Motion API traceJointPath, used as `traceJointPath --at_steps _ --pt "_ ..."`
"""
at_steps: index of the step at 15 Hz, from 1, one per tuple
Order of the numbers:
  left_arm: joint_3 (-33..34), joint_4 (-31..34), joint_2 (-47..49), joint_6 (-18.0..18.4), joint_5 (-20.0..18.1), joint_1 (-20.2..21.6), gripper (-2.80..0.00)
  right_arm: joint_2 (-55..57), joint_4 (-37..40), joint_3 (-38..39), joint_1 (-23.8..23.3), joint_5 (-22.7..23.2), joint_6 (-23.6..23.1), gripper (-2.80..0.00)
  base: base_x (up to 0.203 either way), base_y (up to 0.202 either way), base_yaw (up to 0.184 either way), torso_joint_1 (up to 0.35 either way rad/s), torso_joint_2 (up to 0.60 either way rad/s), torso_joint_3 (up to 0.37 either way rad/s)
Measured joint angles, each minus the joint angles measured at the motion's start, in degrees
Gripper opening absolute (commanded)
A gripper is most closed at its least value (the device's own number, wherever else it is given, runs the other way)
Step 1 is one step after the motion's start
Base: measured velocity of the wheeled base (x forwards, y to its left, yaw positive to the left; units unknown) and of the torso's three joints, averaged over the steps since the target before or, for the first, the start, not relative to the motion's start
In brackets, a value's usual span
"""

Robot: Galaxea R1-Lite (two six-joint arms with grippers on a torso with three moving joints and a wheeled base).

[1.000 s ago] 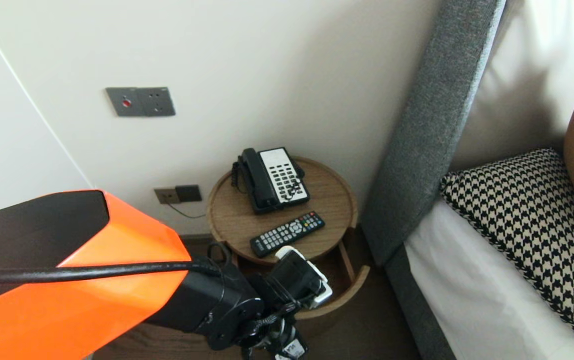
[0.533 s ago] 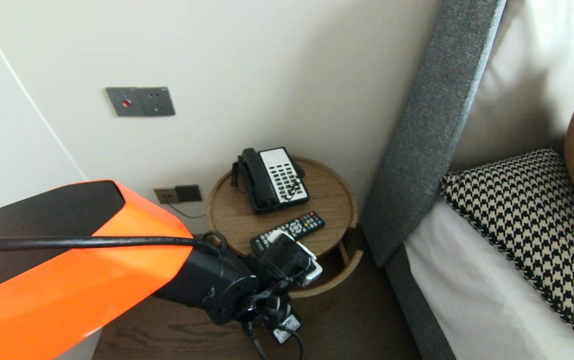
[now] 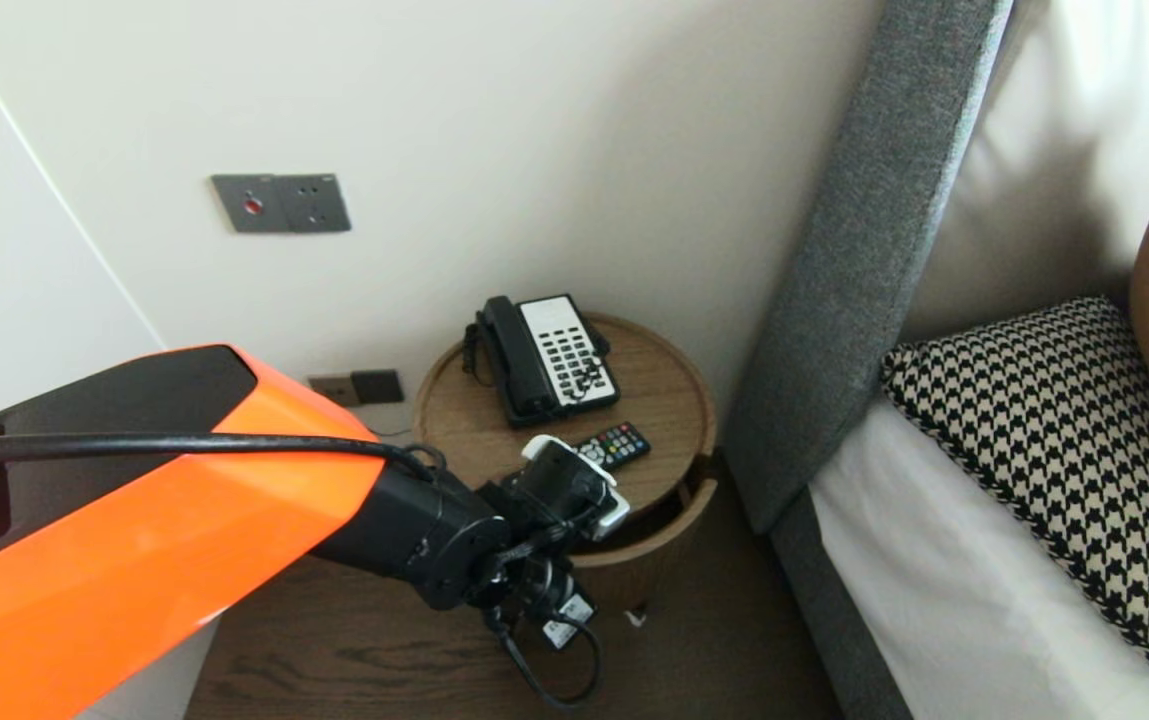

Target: Close the nightstand drawer

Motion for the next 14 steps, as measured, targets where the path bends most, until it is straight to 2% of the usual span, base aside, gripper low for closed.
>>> traceJointPath --at_steps 6,14 --pt "-2.3 0.0 1.2 -0.8 0.0 1.6 -2.80 0.0 0.0 0.0 0.0 0.0 0.0 -2.80 0.000 0.000 0.000 0.000 0.00 0.000" --pt "-4.7 -1.7 3.0 -5.1 0.1 2.1 -2.80 0.0 0.0 0.0 0.0 0.0 0.0 -2.80 0.000 0.000 0.000 0.000 0.00 0.000"
